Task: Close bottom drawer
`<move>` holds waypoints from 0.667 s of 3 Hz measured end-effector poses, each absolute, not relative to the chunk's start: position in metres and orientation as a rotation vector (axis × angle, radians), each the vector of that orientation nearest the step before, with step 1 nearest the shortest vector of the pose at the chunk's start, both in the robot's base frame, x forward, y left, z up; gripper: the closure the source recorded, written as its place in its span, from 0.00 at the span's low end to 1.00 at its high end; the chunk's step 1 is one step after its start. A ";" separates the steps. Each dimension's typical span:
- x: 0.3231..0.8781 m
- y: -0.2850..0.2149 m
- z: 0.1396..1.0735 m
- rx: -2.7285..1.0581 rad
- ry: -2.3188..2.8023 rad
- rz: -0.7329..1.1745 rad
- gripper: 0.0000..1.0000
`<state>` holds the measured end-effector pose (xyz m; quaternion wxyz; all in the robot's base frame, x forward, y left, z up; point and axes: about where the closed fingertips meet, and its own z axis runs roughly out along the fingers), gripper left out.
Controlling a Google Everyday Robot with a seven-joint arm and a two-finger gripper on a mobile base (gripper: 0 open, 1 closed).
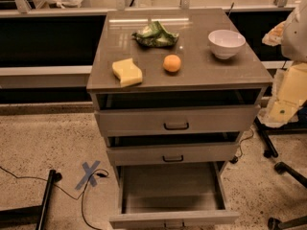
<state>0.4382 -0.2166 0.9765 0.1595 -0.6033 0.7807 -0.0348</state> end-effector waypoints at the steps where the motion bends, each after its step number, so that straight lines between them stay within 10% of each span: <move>1: 0.438 -0.216 0.977 -1.723 2.230 -0.103 0.00; 2: 0.436 -0.223 0.921 -1.754 2.271 -0.007 0.00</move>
Offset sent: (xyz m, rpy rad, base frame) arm -0.0110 -0.0303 -0.2422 0.0989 0.3711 0.0398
